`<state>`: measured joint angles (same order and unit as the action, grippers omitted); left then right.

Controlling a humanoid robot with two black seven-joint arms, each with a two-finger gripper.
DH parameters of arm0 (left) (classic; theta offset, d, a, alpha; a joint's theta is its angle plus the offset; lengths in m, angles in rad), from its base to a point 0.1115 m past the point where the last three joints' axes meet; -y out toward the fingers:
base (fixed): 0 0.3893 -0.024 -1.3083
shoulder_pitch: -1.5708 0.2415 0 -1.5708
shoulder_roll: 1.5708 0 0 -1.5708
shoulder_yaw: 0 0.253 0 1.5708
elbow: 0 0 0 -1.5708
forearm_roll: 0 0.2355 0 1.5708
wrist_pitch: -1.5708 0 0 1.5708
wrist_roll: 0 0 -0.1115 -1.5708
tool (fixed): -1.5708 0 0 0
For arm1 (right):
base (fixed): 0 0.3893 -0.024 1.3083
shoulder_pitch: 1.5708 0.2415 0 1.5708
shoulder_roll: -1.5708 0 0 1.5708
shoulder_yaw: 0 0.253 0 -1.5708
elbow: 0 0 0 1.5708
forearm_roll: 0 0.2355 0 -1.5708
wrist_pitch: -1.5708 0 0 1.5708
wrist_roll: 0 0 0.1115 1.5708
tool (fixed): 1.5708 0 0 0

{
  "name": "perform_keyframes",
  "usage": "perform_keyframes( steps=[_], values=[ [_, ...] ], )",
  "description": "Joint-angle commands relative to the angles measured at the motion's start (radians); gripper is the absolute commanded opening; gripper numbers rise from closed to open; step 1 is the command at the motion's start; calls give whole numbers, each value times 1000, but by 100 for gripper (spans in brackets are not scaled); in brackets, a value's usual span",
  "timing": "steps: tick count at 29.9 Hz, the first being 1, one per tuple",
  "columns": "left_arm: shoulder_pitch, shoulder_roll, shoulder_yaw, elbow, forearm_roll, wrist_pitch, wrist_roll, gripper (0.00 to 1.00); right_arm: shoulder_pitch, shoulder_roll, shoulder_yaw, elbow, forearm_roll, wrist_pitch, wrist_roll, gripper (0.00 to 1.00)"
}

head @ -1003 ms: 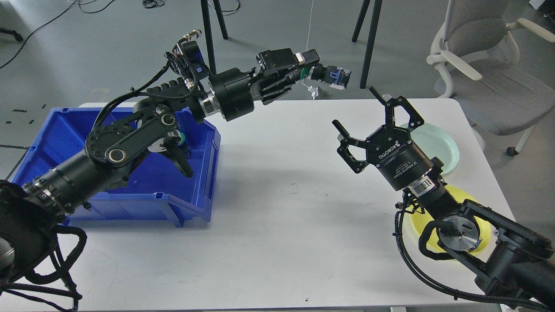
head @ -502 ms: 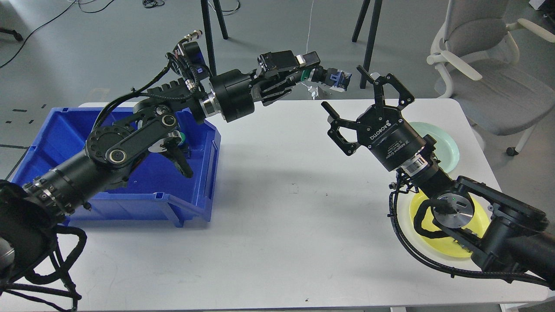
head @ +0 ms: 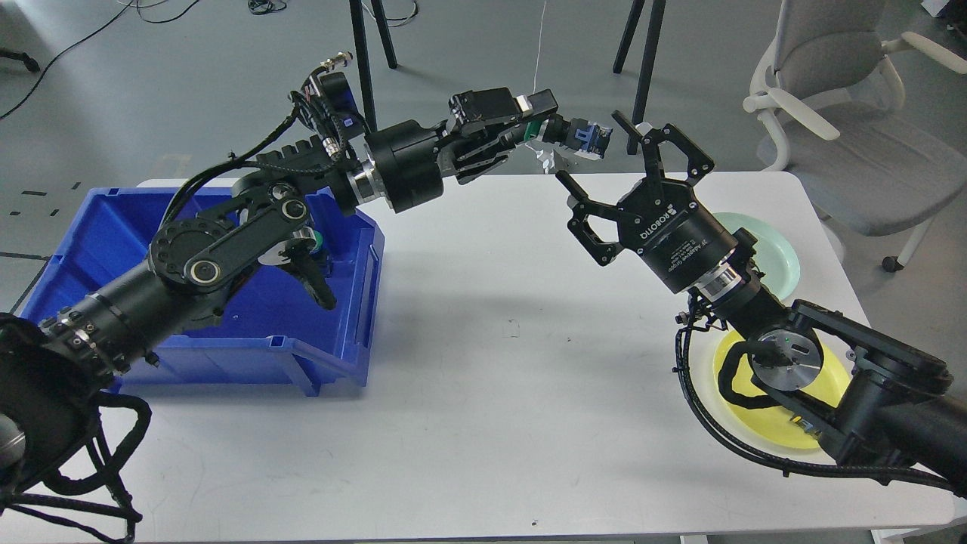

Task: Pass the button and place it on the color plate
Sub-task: 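Close the right gripper on the green button held by the left gripper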

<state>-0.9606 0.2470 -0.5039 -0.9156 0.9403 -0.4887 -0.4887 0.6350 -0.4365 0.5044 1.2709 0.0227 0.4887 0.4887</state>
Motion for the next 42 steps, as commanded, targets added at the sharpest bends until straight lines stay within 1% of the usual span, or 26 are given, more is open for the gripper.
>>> perform_keyframes(
  steps=[1,11,17,25,30,34,38,42],
  values=[
    [2,0,-1,1,0,0,0,23,2,-1,-1,1,-1,0,0,77],
    [2,0,1,1,2,0,0,23,5,-2,-3,7,-1,0,0,74],
    [5,0,1,1,2,0,0,23,5,-4,-3,12,-3,0,0,68],
    [6,0,1,1,2,0,0,23,15,-2,-4,12,-4,0,0,54],
    [6,0,1,1,2,0,0,23,17,-4,-4,12,-13,0,0,38],
    [6,0,1,1,3,0,0,23,17,-2,-4,12,-18,0,0,30],
    [11,0,1,1,3,0,0,24,17,-2,-4,12,-20,0,0,25],
    [11,0,1,0,3,0,0,24,17,-2,-4,12,-20,0,0,24]
  ],
)
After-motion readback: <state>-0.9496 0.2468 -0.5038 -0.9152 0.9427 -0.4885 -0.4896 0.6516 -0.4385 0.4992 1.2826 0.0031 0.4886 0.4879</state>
